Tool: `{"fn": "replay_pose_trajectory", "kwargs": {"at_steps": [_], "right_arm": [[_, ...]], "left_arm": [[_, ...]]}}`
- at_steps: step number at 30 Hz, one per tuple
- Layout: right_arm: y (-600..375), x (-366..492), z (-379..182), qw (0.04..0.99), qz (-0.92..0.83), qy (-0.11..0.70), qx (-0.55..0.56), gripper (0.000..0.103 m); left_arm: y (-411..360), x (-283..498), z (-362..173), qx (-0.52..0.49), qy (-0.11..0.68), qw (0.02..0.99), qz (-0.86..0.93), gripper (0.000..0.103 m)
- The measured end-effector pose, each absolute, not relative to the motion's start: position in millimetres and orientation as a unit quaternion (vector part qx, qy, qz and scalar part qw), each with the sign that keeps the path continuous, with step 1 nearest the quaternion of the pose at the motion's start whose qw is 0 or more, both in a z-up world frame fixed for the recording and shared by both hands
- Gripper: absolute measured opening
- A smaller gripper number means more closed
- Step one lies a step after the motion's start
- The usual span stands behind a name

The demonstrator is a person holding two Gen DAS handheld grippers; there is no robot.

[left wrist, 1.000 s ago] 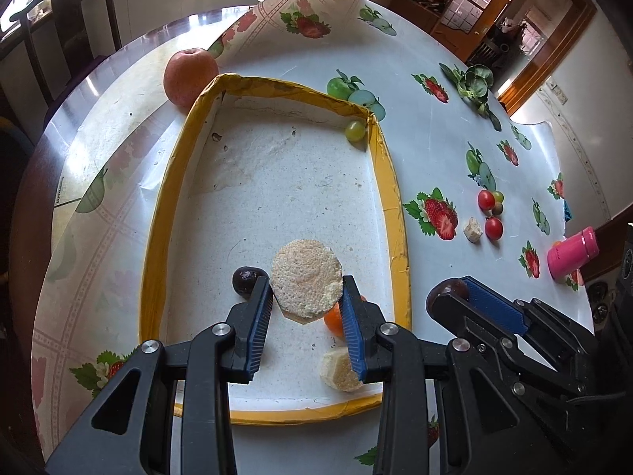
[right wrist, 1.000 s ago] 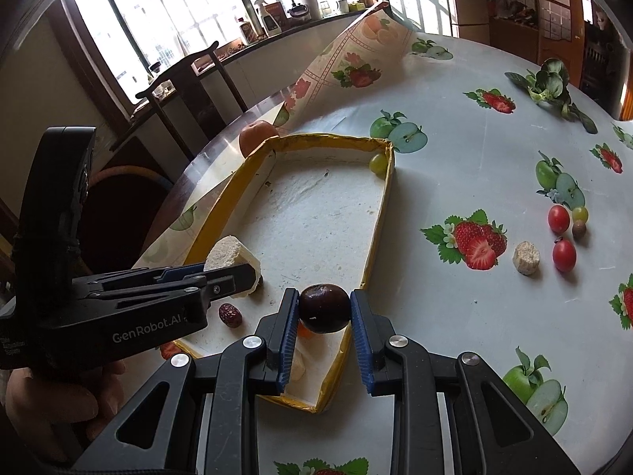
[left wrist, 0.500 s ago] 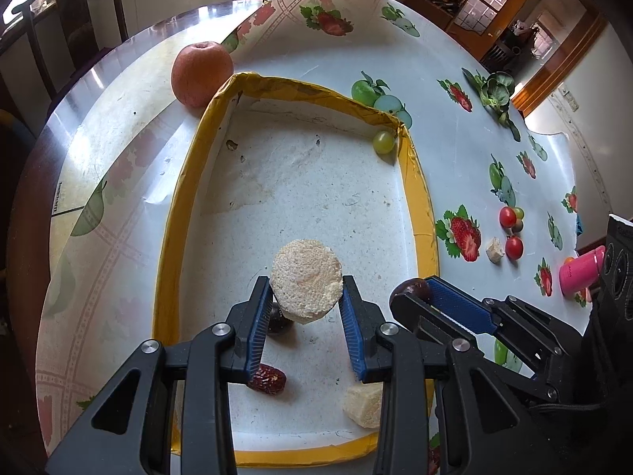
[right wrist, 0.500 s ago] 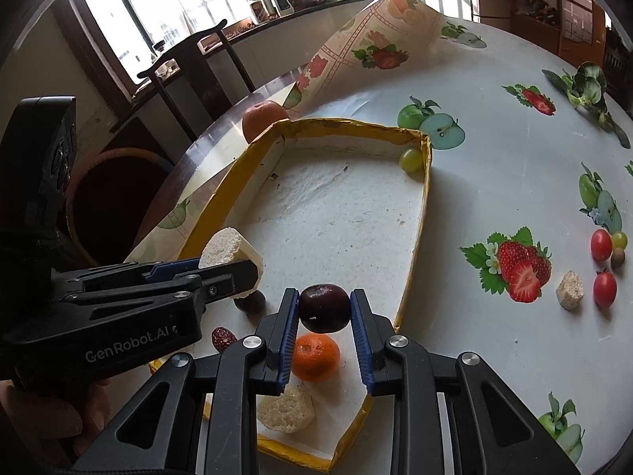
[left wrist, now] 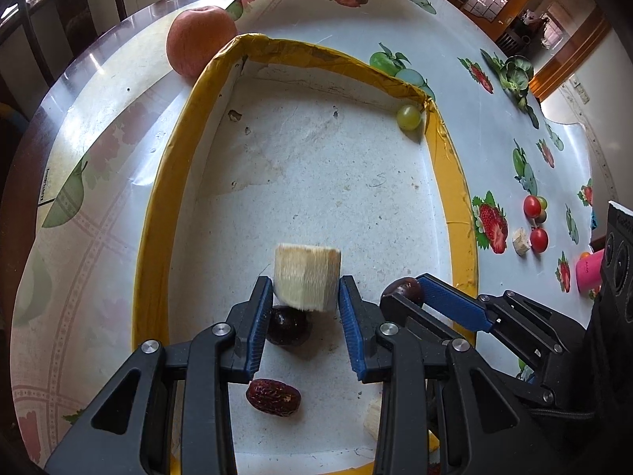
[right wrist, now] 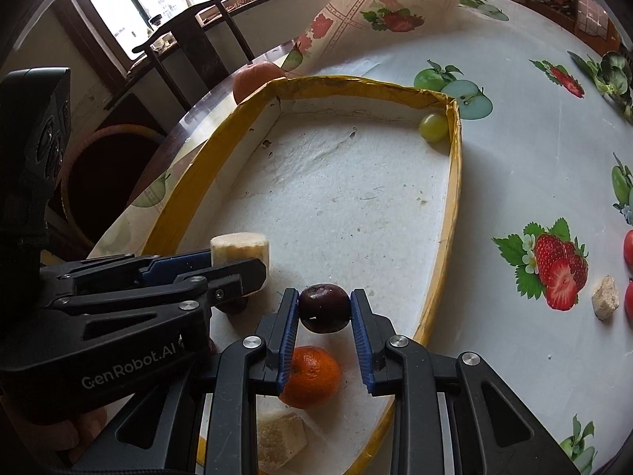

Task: Organize fruits
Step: 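Lower the bread slice with the left tool while the right tool lowers the plum, open both, then move both tools out of the tray toward the items on the table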

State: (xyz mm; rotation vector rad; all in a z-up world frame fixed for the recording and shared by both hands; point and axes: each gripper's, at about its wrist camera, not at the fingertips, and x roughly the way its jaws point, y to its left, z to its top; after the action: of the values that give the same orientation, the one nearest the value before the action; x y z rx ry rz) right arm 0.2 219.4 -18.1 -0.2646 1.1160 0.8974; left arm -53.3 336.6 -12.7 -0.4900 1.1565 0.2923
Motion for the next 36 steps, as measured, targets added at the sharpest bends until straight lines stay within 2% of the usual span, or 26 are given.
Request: {"fn": "replay_pose_trajectory", "kwargs": {"at_steps": [6,10,26,36], "right_arm": [[219,-1,-20,0.743,0.413,0.511,-0.126,0.03],[215,-4,-13,0.749,0.412,0.504,-0.124,0.047],[158,-12,27,0.778,0.391,0.483,-0.091,0.047],[106,-5,31,0.796,0.352,0.489,-0.067,0.047]], "left_arm": [[335,-54,-11,-0.223,0.543,0.796,0.148,0.034],[334,-56,2,-0.215,0.531,0.806,0.152,0.047],[314,-65,30,-0.213,0.511,0.821,0.138,0.047],[287,-57,39,-0.202,0.511,0.828,0.117,0.047]]}}
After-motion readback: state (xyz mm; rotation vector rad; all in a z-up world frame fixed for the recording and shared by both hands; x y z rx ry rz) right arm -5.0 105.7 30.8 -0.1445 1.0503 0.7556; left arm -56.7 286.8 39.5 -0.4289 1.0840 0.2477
